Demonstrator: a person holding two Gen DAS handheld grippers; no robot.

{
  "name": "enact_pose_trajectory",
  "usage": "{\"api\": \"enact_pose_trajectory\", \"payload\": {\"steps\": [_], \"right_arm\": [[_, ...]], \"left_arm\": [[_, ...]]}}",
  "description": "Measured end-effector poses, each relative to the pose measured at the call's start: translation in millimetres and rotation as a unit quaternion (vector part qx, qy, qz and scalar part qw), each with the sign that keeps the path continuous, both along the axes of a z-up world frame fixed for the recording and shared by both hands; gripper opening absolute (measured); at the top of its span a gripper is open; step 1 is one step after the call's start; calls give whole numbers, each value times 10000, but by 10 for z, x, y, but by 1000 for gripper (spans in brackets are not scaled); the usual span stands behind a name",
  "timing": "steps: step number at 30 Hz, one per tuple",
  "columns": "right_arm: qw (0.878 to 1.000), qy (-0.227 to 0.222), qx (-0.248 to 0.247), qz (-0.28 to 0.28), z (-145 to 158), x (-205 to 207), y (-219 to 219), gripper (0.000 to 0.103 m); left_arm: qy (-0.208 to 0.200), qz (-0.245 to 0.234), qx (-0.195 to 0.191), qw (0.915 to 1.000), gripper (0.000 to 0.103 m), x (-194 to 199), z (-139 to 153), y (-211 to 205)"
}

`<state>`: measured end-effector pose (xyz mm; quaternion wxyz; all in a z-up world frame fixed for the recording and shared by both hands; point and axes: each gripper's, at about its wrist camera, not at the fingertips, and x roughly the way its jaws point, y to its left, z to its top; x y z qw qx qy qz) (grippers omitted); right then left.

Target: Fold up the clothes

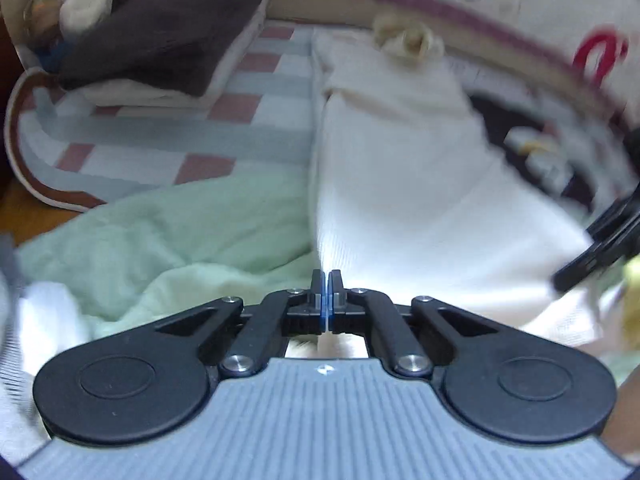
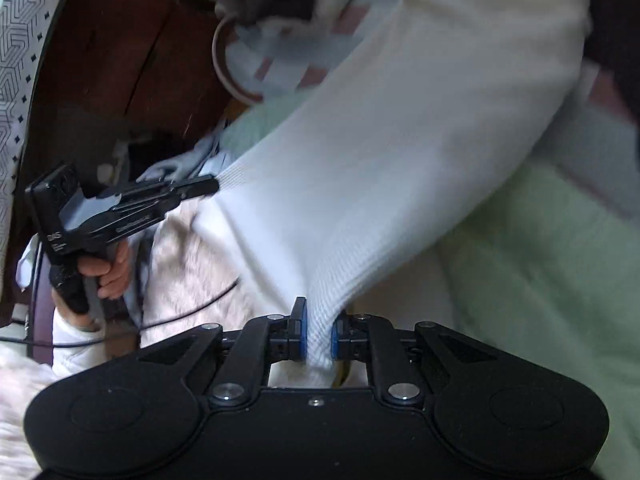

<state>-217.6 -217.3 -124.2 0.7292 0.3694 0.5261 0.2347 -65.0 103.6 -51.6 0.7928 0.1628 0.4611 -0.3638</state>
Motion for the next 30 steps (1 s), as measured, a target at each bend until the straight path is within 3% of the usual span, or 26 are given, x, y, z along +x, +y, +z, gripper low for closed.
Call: {"api": "enact_pose_trajectory", "payload": {"steps": [2,5,10,13,16,20,22,23,26,28,30], "right_arm": [[9991,-185,371,75,62,7,26,14],[9992,-171,258,259,100,59,39,16],[9999,18,-33,146,46,-14,25,40],[9995,-50,-292,-124,148,-58,-102,45],[9951,-389,-488,-762,377,-122,-486,45],[9571,-1595,-636,-2335,922,-134,-1225,48],[9430,-1913,-1878,-1972,1082,156,-1252,49],[9294,-2030,-2580,-1686,1141,325,-1233,49],[8706,-2220,-4327,-740,1125,838,-1133,50],[8368,-2292,-4966,-252,920,1144,-1109,49],[8142,-2354,-5303,-210,680,1414,-1183,49]], "left_arm": [[-29,44,-157,9999,0,35,104,81],[-41,86,-322,9994,0,92,241,124],[-112,-163,410,9990,8,21,50,-38],[83,-111,189,9997,15,-1,58,-27],[-149,34,-96,9998,26,130,176,-88],[-458,100,-509,9976,39,425,286,-324],[-401,38,-774,9962,42,628,255,-554],[-357,2,-866,9956,43,739,217,-701],[-432,-203,-994,9939,43,1019,41,-1238],[-497,-234,-1060,9928,43,1234,-94,-1601],[-711,-173,-1070,9916,43,1447,-224,-1912]]}}
